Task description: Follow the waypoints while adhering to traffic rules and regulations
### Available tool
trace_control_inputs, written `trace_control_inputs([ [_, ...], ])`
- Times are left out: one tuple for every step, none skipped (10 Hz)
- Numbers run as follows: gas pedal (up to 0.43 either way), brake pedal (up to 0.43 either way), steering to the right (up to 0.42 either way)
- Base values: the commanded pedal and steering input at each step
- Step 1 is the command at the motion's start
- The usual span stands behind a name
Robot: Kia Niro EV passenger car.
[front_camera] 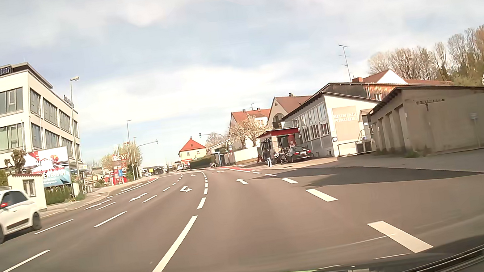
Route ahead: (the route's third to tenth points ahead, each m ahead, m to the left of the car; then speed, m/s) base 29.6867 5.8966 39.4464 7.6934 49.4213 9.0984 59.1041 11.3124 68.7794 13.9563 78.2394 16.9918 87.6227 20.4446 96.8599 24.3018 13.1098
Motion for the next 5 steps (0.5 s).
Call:
trace_control_inputs([
  [0.110, 0.000, -0.029],
  [0.110, 0.000, -0.029],
  [0.098, 0.000, -0.029],
  [0.079, 0.000, -0.031],
  [0.067, 0.000, -0.033],
])
